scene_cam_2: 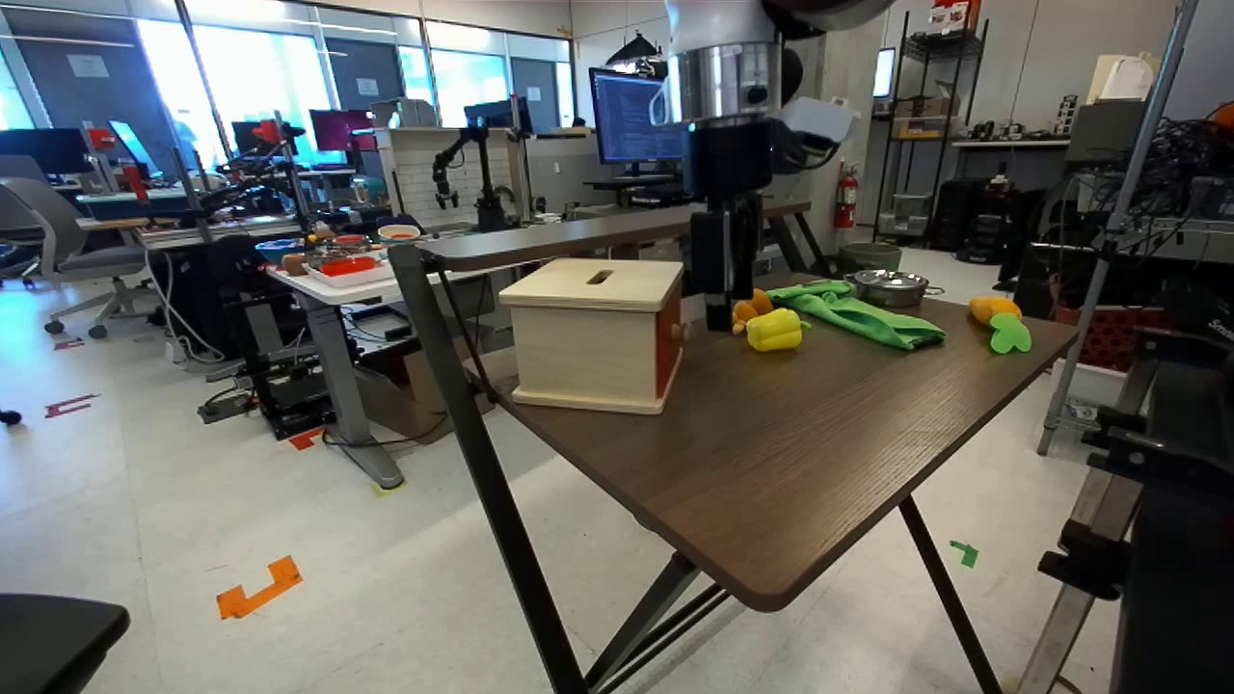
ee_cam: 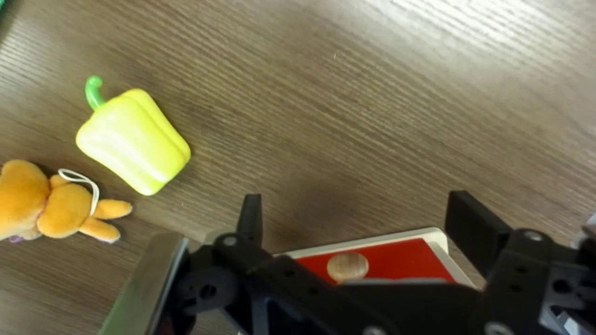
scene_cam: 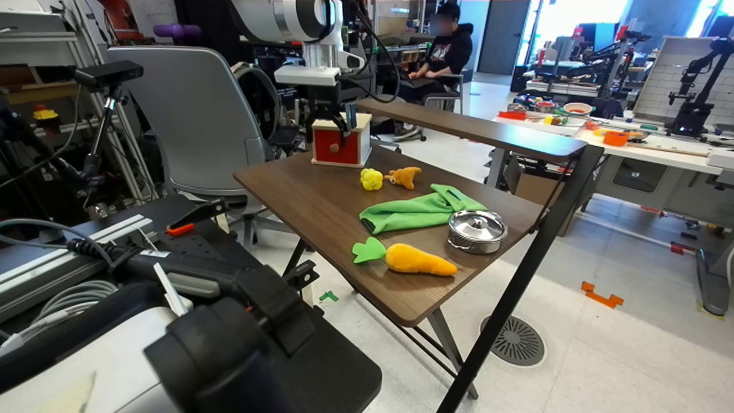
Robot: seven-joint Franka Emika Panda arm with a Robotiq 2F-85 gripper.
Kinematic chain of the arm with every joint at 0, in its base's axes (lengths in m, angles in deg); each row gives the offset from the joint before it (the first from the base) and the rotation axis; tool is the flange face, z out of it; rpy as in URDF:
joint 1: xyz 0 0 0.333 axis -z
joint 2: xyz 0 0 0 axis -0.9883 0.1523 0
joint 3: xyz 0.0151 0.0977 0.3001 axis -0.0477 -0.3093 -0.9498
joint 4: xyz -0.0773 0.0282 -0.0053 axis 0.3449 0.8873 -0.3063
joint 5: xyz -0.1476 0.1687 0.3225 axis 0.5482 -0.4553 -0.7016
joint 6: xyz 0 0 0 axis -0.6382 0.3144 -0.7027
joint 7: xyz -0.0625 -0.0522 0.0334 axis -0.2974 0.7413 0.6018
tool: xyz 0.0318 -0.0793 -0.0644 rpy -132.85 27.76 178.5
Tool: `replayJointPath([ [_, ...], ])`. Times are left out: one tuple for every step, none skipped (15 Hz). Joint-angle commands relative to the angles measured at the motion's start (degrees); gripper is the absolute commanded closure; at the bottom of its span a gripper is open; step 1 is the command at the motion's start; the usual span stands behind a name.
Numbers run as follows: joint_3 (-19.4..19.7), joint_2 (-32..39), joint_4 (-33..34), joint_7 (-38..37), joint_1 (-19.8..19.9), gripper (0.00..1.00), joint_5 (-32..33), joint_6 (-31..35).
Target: Close the orange drawer
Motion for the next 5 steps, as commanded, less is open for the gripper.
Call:
replayJointPath([
  [-0.2,-7.4,-2.7,0.0,0.2,0.00,-1.9,-8.4],
  [0.1,-8.8,-2.4,-1.0,0.0,0.00,-2.0,-10.9],
  [0.1,-9.8,-2.2,-0.7,-0.1,0.00,-1.8,-14.6],
  [0.2,-6.1,-0.4,-0.3,-0.2,0.00,-1.0,-10.0],
  [0.1,-7.5,-0.5,-0.3,-0.2,0.00,-1.0,-12.4],
])
